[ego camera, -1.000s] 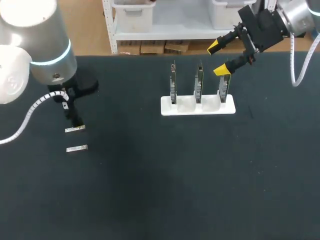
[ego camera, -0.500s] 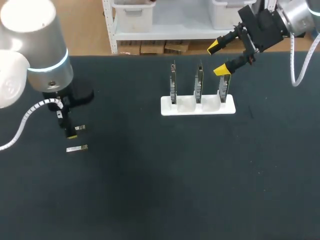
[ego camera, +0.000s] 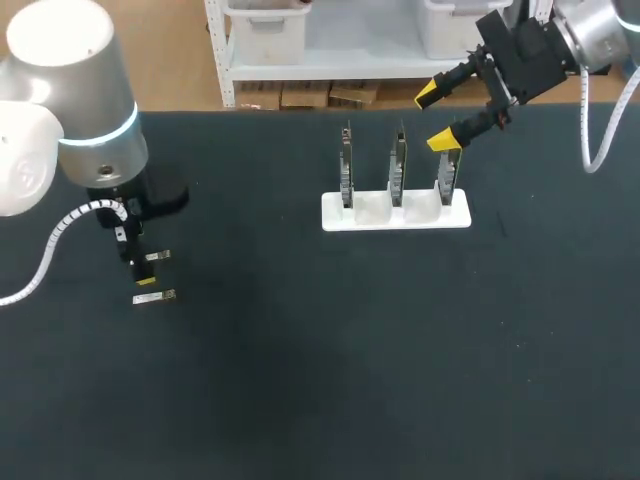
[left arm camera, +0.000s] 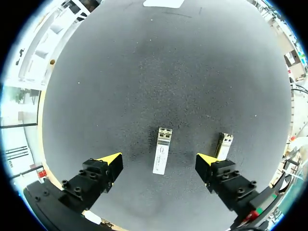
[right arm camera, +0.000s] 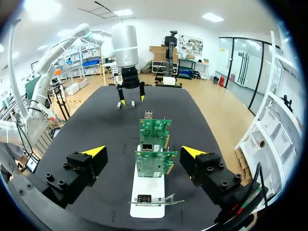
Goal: Pick up the optical module with the left hand, and insert it into the network port with the right hand.
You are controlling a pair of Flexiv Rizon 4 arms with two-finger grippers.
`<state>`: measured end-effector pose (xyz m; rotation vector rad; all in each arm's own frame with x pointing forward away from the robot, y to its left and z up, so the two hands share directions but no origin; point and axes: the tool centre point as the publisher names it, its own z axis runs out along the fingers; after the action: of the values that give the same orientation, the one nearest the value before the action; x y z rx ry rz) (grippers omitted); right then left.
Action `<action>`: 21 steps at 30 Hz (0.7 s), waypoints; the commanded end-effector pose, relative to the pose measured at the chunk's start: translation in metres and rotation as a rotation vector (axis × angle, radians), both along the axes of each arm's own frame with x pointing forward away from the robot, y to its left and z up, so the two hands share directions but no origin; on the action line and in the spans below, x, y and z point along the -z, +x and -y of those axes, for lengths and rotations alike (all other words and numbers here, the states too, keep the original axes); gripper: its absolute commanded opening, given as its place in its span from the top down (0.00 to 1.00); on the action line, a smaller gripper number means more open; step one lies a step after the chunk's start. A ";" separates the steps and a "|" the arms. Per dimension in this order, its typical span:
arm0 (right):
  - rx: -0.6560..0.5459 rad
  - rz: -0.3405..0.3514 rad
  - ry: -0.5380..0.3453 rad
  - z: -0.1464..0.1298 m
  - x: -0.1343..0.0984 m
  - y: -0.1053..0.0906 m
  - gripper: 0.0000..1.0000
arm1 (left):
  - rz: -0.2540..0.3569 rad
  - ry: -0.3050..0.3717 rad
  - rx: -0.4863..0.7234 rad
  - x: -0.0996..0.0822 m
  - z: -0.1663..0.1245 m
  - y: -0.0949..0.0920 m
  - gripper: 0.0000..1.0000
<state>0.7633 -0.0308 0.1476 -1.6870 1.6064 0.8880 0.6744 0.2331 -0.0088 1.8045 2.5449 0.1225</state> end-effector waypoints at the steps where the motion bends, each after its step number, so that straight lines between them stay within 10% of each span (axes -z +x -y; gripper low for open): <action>1: -0.001 0.000 0.002 0.000 0.000 0.000 0.00 | -0.043 -0.029 -0.007 0.001 -0.002 0.005 0.00; 21: -0.001 0.000 0.002 0.000 0.000 0.000 0.00 | -0.079 -0.035 -0.010 0.008 -0.002 0.000 0.00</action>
<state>0.7633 -0.0308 0.1476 -1.6871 1.6064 0.8881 0.6715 0.2346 -0.0159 1.8110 2.5897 0.0169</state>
